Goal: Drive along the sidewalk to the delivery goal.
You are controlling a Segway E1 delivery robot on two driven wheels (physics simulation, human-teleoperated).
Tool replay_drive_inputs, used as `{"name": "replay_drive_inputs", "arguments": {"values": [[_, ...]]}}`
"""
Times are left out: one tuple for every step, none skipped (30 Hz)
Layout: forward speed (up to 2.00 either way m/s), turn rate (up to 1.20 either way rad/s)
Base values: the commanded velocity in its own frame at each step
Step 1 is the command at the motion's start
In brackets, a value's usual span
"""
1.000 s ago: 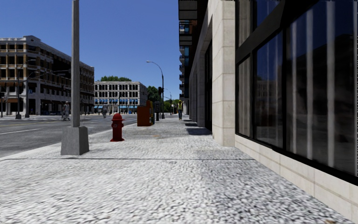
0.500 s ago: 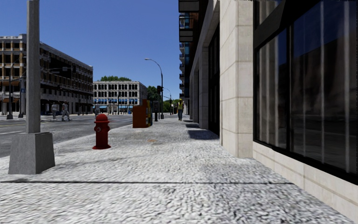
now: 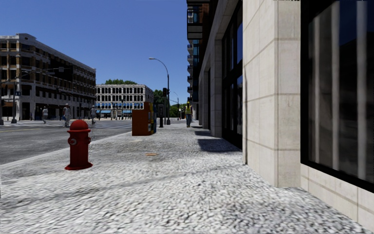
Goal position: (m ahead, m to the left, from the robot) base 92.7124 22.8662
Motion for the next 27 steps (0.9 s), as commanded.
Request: {"name": "replay_drive_inputs", "arguments": {"values": [[2.0, 0.0], [2.0, 0.0], [2.0, 0.0], [2.0, 0.0], [2.0, 0.02], [2.0, 0.17], [2.0, 0.43], [2.0, 0.43], [2.0, 0.57], [2.0, 0.62], [2.0, 0.63], [2.0, 0.63], [2.0, 0.5], [2.0, 0.08], [2.0, 0.08], [2.0, 0.03], [2.0, 0.02], [2.0, 0.01], [2.0, 0.01], [2.0, 0.01], [2.0, 0.01], [2.0, 0.01], [2.0, 0.0], [2.0, 0.0], [2.0, 0.0], [2.0, 0.0], [2.0, 0.0]]}}
